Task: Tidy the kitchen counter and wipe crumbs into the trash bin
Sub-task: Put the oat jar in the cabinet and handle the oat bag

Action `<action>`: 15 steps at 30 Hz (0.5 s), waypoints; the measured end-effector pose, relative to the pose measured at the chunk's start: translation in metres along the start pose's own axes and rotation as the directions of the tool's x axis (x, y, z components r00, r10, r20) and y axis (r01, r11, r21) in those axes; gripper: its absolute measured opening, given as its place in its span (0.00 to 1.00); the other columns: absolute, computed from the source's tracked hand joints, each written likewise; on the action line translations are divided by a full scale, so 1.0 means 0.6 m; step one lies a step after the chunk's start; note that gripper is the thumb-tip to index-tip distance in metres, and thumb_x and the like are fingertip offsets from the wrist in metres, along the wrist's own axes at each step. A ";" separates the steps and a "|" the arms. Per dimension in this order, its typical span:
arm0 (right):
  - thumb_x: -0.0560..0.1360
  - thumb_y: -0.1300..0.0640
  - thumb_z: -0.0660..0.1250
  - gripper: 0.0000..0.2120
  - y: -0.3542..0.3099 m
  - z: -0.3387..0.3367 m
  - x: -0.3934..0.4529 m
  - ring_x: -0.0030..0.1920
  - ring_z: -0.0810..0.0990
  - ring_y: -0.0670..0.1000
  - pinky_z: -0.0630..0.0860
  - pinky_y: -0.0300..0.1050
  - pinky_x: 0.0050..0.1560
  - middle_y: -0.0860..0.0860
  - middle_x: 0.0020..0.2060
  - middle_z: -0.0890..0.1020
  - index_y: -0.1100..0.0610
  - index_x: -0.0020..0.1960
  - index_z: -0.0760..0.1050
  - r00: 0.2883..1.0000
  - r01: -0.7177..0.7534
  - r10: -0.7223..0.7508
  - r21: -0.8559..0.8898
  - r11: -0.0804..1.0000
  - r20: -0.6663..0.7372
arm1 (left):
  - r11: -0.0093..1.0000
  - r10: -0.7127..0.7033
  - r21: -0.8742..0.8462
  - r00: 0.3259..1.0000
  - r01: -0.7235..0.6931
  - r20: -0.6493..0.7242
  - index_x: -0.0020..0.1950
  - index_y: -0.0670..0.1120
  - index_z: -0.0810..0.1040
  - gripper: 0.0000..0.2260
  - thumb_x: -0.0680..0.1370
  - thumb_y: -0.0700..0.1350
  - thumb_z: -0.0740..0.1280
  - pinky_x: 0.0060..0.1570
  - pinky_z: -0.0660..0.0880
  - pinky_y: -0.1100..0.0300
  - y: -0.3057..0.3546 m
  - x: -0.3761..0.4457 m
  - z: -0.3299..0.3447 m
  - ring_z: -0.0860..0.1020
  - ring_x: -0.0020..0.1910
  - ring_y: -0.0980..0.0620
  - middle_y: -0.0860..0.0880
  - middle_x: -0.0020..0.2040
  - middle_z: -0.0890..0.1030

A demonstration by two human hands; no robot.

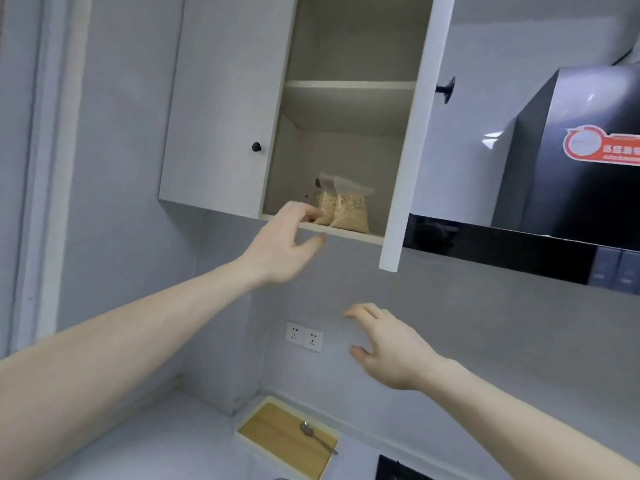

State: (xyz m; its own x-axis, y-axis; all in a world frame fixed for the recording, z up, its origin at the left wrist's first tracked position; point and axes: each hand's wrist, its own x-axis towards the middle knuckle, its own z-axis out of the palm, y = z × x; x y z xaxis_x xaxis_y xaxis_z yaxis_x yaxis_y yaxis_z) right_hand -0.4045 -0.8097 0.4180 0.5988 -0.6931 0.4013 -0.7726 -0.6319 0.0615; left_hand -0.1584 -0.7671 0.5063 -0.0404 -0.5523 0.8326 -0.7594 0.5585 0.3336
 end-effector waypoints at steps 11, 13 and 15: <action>0.77 0.50 0.68 0.32 0.031 -0.131 -0.135 0.70 0.70 0.51 0.73 0.50 0.64 0.45 0.75 0.63 0.48 0.78 0.59 0.926 -0.171 0.242 0.249 0.953 -0.290 | 0.996 -0.035 0.079 0.998 0.040 -0.059 0.70 0.54 0.68 0.34 0.69 0.66 0.72 0.56 0.79 0.48 0.268 -0.026 -0.059 0.81 0.52 0.52 0.58 0.60 0.78; 0.77 0.50 0.67 0.32 0.025 -0.150 -0.135 0.70 0.70 0.52 0.73 0.50 0.62 0.45 0.75 0.63 0.48 0.78 0.58 0.914 -0.155 0.242 0.270 0.950 -0.326 | 0.983 -0.047 0.177 0.997 0.057 -0.057 0.64 0.55 0.70 0.27 0.69 0.62 0.72 0.52 0.80 0.49 0.274 -0.024 -0.063 0.82 0.47 0.51 0.59 0.52 0.81; 0.77 0.51 0.67 0.32 0.020 -0.164 -0.133 0.68 0.71 0.52 0.74 0.49 0.59 0.44 0.74 0.62 0.47 0.77 0.58 0.908 -0.123 0.218 0.271 0.955 -0.357 | 0.973 -0.064 0.214 0.994 0.082 -0.089 0.57 0.56 0.71 0.21 0.68 0.59 0.71 0.50 0.80 0.50 0.274 -0.023 -0.068 0.82 0.45 0.50 0.60 0.46 0.81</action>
State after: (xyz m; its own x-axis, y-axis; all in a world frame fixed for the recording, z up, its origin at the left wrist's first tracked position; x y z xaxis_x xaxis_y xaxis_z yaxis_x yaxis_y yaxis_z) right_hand -0.4821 -0.7278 0.4766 0.3001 -0.6434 0.7043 -0.7538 -0.6124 -0.2382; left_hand -0.2561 -0.6423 0.5675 0.0665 -0.5299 0.8455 -0.8813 0.3661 0.2988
